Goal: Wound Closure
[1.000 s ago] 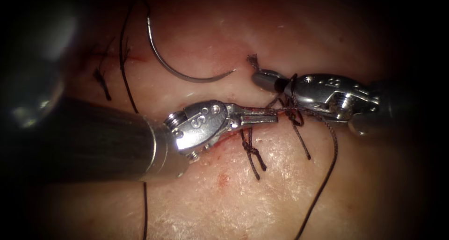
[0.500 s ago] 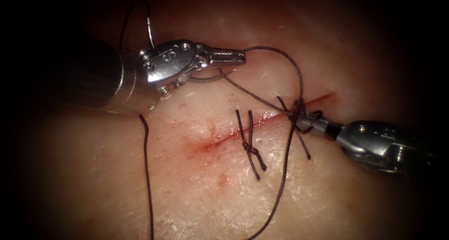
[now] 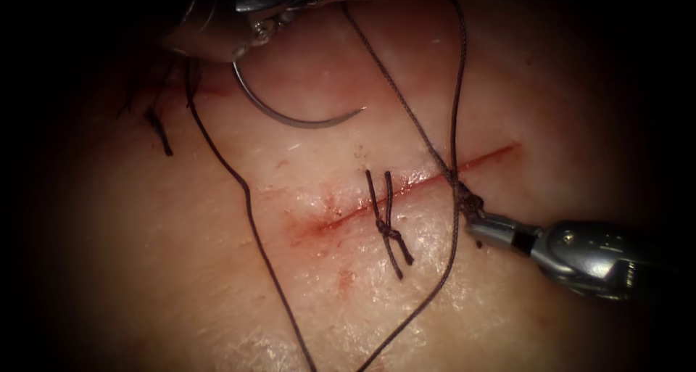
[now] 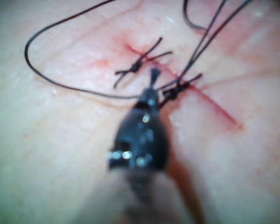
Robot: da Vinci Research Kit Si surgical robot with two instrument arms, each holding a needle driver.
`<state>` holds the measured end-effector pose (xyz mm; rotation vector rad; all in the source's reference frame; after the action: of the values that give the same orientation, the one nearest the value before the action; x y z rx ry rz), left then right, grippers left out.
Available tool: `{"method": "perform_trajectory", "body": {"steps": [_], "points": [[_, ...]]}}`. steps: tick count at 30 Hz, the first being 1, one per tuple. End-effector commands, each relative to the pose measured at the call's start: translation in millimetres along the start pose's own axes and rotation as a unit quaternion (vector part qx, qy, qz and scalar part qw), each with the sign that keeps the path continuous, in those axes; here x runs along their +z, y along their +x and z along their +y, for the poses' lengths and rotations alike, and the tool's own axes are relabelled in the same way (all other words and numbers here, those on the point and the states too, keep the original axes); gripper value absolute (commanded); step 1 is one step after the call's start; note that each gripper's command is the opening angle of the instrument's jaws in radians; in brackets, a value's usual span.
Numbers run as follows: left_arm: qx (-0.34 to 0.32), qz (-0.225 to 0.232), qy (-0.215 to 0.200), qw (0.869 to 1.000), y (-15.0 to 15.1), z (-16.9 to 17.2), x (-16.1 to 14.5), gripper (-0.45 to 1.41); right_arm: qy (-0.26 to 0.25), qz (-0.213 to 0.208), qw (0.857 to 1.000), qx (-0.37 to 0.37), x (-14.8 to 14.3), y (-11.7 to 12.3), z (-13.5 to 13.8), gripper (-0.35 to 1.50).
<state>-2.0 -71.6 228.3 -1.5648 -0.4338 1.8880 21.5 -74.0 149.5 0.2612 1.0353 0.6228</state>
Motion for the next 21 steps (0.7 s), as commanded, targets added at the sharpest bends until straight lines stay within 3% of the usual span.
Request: {"method": "perform_trajectory", "body": {"steps": [1,9,21], "points": [[-0.001,-0.001,-0.002,1.0,-0.8,-0.2,0.8,-0.45,0.008,-0.004,1.0,0.0,0.6,-1.3,-0.9,-0.35],[0.006,-0.011,-0.002,1.0,0.5,-3.7,0.8,-0.45,0.051,-0.016,0.998,-0.045,0.6,-1.8,-2.8,-0.35],[0.029,-0.034,0.004,0.999,1.6,-7.9,-0.3,-0.45,0.092,-0.034,0.992,-0.082,0.5,-5.3,-4.7,-0.35]]}}
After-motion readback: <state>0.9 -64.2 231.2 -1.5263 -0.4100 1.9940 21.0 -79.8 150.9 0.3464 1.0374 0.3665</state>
